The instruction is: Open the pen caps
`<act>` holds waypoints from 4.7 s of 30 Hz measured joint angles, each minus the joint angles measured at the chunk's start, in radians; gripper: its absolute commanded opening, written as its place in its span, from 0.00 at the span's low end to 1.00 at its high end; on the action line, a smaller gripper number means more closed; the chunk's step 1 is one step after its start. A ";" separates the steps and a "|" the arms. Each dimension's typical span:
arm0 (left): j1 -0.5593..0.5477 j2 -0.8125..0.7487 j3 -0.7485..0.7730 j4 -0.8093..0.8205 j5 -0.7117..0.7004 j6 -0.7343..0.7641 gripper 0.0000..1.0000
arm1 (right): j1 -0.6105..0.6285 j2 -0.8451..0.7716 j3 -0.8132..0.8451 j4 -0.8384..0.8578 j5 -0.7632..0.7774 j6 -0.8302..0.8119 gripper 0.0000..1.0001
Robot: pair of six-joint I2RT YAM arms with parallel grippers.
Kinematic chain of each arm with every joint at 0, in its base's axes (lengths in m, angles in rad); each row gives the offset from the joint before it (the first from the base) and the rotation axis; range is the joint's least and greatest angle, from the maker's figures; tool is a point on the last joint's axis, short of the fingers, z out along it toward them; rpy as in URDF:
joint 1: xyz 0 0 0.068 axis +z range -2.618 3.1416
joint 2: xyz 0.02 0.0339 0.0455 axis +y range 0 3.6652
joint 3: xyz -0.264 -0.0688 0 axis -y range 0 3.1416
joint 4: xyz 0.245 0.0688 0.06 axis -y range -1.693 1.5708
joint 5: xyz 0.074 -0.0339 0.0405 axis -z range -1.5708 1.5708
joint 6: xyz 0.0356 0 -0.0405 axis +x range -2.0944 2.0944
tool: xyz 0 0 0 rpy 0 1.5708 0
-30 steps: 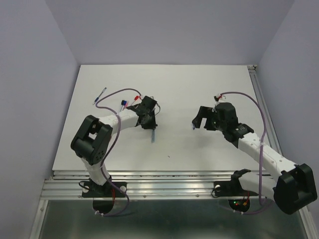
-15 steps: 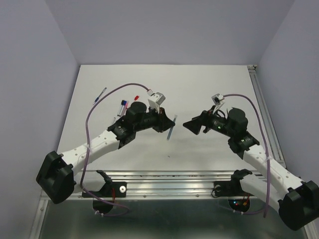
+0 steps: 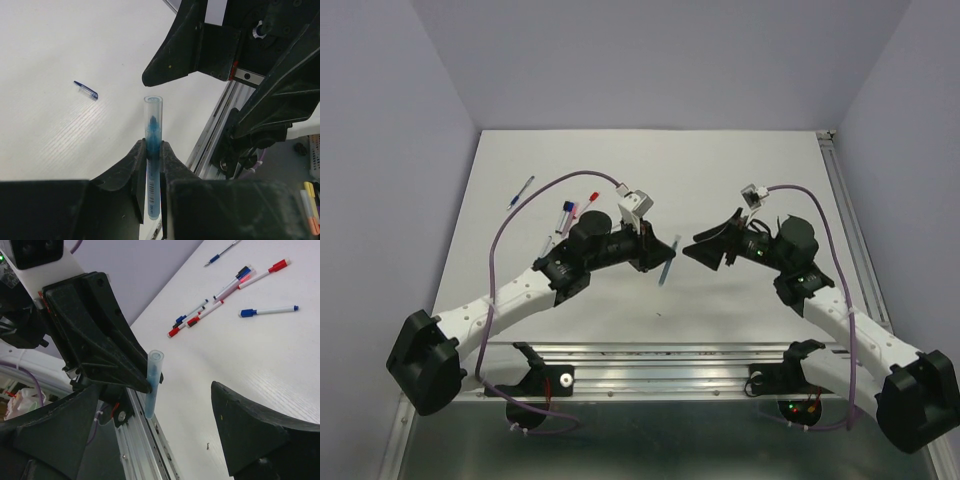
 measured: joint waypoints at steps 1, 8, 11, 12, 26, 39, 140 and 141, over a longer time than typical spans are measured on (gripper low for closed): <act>-0.002 0.000 0.000 0.000 0.000 0.000 0.00 | 0.000 0.001 0.000 0.010 0.003 0.003 0.96; -0.016 0.018 0.000 0.005 0.005 -0.001 0.00 | 0.006 0.058 0.000 0.063 0.026 0.050 0.86; -0.022 0.027 0.001 0.008 0.006 -0.003 0.00 | 0.014 0.088 0.000 0.081 0.041 0.066 0.79; -0.024 0.029 0.001 0.008 0.007 -0.005 0.00 | 0.019 0.098 0.000 0.089 0.046 0.071 0.75; -0.032 0.042 0.007 0.010 -0.007 -0.021 0.00 | 0.082 0.159 0.002 0.117 0.076 0.086 0.23; -0.034 0.063 0.033 -0.024 -0.023 -0.039 0.54 | 0.108 0.158 0.056 0.002 0.205 0.056 0.01; 0.751 0.700 0.684 -0.584 -0.566 0.184 0.06 | -0.077 0.543 0.248 -0.472 0.718 -0.202 0.72; 0.761 0.718 0.697 -0.588 -0.562 0.195 0.06 | -0.077 0.534 0.248 -0.473 0.718 -0.202 0.73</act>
